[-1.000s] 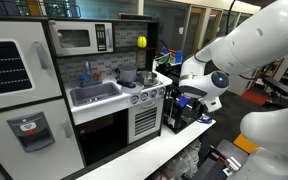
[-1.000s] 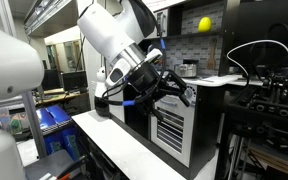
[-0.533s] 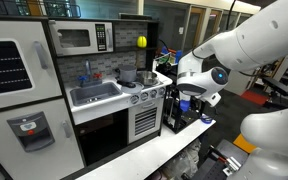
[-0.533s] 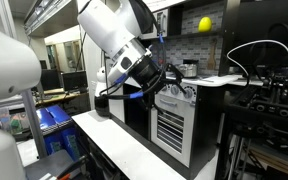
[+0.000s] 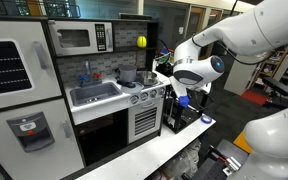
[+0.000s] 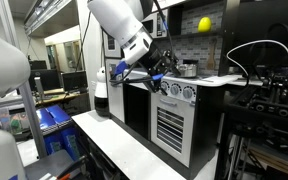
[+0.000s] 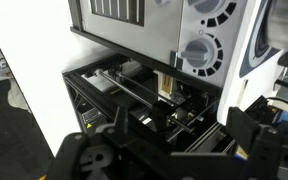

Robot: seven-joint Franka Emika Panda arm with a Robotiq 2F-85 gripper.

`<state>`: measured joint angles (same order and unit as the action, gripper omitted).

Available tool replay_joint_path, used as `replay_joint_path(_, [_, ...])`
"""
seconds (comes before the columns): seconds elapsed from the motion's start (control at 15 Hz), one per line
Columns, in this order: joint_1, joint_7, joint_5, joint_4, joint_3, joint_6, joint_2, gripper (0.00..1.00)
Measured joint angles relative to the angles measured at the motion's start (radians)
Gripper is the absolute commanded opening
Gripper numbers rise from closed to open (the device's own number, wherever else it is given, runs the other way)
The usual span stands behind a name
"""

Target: Remove the lid from the sink and put it on the stove

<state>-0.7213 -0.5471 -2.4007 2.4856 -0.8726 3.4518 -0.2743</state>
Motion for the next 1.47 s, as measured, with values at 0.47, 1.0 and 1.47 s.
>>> replay_joint_path(0.47, [0.289,-0.436,-0.004,-0.114,0.253,0.000,0.118,1.00])
replay_joint_path(1.0, [0.333,-0.527,-0.005,-0.167,0.303,0.001,0.185,1.00])
replay_joint_path(1.47, [0.369,-0.633,-0.001,-0.188,0.309,-0.066,0.198,1.00])
